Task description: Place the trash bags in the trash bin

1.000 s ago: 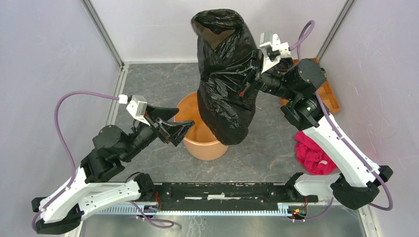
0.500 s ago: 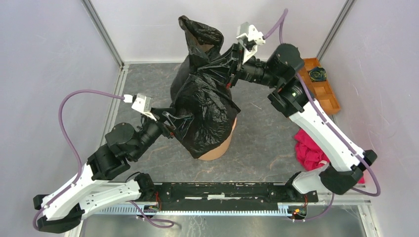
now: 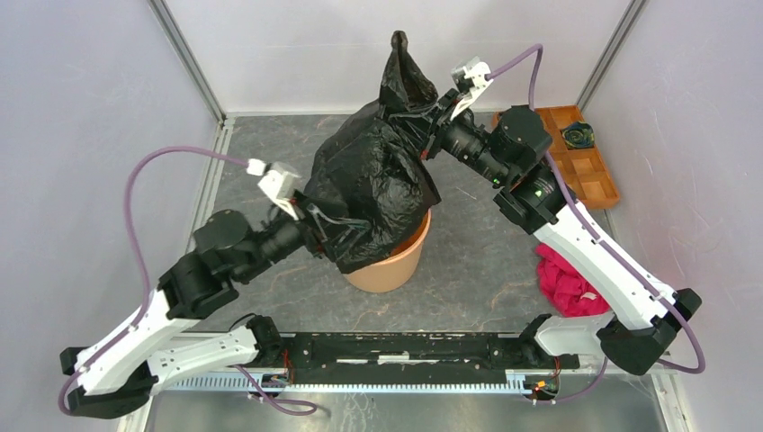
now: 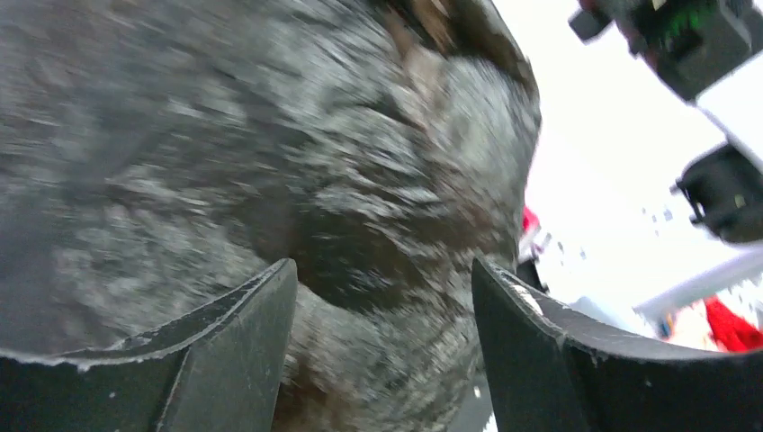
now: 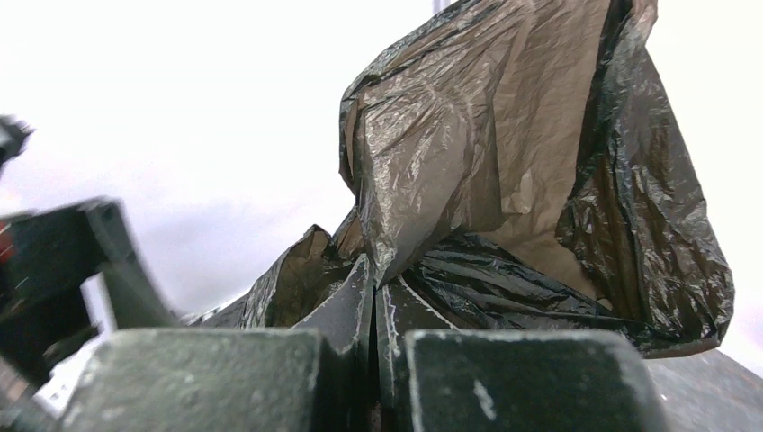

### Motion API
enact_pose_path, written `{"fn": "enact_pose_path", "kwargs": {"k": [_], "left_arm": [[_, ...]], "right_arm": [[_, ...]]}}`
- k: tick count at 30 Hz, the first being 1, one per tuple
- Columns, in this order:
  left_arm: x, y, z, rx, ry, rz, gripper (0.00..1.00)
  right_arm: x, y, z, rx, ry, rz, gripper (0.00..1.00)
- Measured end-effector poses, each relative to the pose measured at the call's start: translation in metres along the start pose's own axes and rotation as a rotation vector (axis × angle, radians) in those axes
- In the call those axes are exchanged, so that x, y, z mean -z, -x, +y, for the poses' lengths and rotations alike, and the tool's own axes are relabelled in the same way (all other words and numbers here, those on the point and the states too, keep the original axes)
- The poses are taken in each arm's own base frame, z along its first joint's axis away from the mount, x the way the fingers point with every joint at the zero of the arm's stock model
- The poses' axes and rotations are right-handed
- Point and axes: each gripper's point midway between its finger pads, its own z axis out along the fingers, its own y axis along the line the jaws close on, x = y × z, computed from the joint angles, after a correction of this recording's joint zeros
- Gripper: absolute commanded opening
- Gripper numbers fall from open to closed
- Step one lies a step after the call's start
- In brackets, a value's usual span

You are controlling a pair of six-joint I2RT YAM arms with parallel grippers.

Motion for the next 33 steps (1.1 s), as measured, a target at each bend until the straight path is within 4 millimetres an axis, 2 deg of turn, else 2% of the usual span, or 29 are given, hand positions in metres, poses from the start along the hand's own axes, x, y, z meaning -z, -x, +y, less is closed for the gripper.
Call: {"fn": "enact_pose_path", "kwargs": {"k": [3, 7, 10, 13, 15, 17, 19, 21, 23, 25, 29, 33], "left_arm": [[-0.015, -0.028, -0.015, -0.008, -0.081, 0.124, 0.74], [-0.037, -0.068, -0.01, -0.018, -0.064, 0.27, 0.63], [-0.056, -0.094, 0.005, -0.033, 0.012, 0.343, 0.64], [-0.076, -0.114, 0.029, -0.052, 0.115, 0.373, 0.53], [-0.091, -0.129, 0.051, -0.065, 0.205, 0.406, 0.52], [-0.104, -0.149, 0.076, -0.08, 0.293, 0.458, 0.56], [-0.105, -0.161, 0.087, -0.085, 0.325, 0.485, 0.69], [-0.096, -0.167, 0.089, -0.084, 0.319, 0.491, 0.84], [-0.082, -0.16, 0.082, -0.074, 0.28, 0.467, 0.94], [-0.067, -0.138, 0.067, -0.062, 0.207, 0.406, 0.99], [-0.039, -0.089, 0.04, -0.058, 0.097, 0.273, 1.0], [-0.022, -0.05, 0.037, -0.07, 0.108, 0.199, 1.0]], "right_arm": [[-0.001, -0.007, -0.017, -0.011, -0.092, 0.023, 0.01], [0.001, -0.012, -0.027, -0.013, -0.146, 0.037, 0.01], [0.006, -0.019, -0.024, 0.0, -0.13, 0.052, 0.01], [0.005, -0.026, -0.021, 0.038, -0.095, 0.067, 0.01], [0.001, -0.033, -0.024, 0.062, -0.09, 0.086, 0.01], [-0.003, -0.042, -0.026, 0.076, -0.085, 0.12, 0.01], [-0.007, -0.055, -0.027, 0.082, -0.073, 0.157, 0.01], [-0.008, -0.068, -0.024, 0.085, -0.043, 0.2, 0.01], [-0.006, -0.076, -0.018, 0.093, 0.003, 0.227, 0.01], [-0.003, -0.08, -0.008, 0.106, 0.068, 0.237, 0.01], [0.014, -0.098, 0.008, 0.12, 0.171, 0.261, 0.01], [0.039, -0.113, 0.02, 0.126, 0.228, 0.267, 0.01]]}}
